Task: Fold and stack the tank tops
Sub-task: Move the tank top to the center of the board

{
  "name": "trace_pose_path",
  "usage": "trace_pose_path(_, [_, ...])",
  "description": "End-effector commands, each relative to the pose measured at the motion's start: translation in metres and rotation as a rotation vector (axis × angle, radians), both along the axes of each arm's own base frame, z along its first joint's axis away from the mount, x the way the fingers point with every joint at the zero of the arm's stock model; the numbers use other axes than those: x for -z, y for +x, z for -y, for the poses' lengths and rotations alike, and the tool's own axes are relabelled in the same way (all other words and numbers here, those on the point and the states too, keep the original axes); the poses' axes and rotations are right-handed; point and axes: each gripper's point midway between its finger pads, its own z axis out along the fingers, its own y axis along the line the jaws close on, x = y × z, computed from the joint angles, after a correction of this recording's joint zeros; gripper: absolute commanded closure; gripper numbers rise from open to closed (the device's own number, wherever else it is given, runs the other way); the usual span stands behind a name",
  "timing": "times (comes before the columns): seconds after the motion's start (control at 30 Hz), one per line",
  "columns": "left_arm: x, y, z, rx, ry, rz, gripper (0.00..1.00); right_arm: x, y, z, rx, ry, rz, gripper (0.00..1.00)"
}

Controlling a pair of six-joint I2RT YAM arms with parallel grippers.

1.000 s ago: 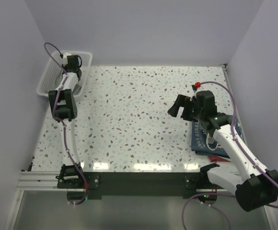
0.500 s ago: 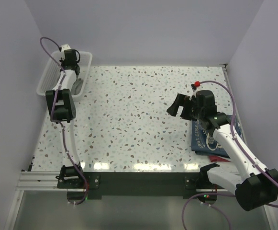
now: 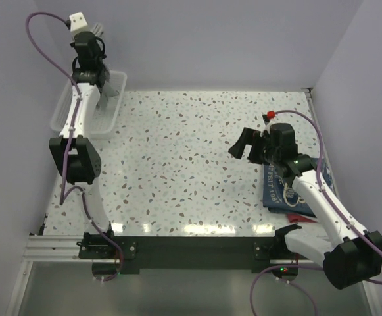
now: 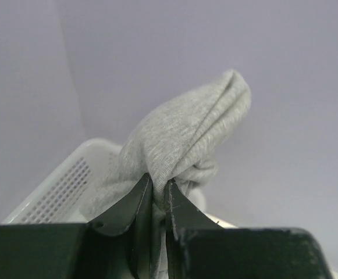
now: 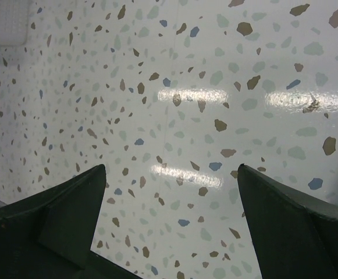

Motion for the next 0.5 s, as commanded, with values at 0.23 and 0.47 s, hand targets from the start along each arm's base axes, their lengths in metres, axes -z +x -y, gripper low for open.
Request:
trace_pose_path(0.23, [-0.191, -0.114, 0.179, 0.355, -0.001, 0.367, 1.0, -0.047, 0.01, 0.001, 0.014, 0.013, 0.126, 0.01])
trace_pose_path(0.47, [-0.143, -0.149, 0.22, 0.53, -0.16, 0.255, 0.98, -0.051, 0.006, 0.01, 0.049, 0.0, 0.145, 0.01])
